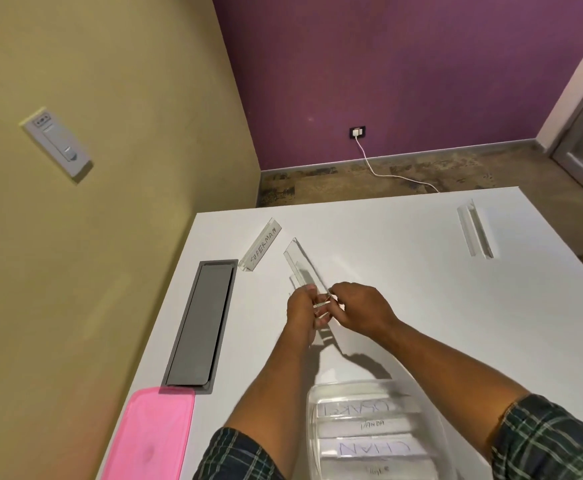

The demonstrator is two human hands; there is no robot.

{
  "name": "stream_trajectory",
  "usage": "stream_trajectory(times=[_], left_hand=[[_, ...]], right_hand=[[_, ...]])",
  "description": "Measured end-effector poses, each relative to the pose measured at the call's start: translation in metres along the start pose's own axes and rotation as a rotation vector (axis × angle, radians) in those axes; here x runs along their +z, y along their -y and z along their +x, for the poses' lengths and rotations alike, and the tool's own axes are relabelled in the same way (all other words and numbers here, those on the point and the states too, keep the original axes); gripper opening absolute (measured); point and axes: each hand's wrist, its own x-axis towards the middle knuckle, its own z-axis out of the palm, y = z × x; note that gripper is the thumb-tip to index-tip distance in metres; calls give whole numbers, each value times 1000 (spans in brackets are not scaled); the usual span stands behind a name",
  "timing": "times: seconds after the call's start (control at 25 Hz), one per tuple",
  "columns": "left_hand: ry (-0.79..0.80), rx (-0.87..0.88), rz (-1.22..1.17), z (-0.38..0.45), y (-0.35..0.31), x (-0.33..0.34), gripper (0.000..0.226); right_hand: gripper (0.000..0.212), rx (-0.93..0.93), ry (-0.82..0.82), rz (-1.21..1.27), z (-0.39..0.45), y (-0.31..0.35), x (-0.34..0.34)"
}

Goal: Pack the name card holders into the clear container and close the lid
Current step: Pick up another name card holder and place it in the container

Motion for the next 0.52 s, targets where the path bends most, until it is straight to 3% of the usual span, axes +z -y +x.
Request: stream_trajectory(times=[0.32,0.4,0.52], left_hand=[[-28,-58,126,-50,4,-19,14],[-29,-50,210,-57,8,-23,20],[-4,-61,341,-64,16,-28,14]], right_hand=[[18,-508,-75,-160,-41,20,-36],[21,-557,-88,-93,-49,21,-41],[33,-482,-75,-42,-59,6,-54]])
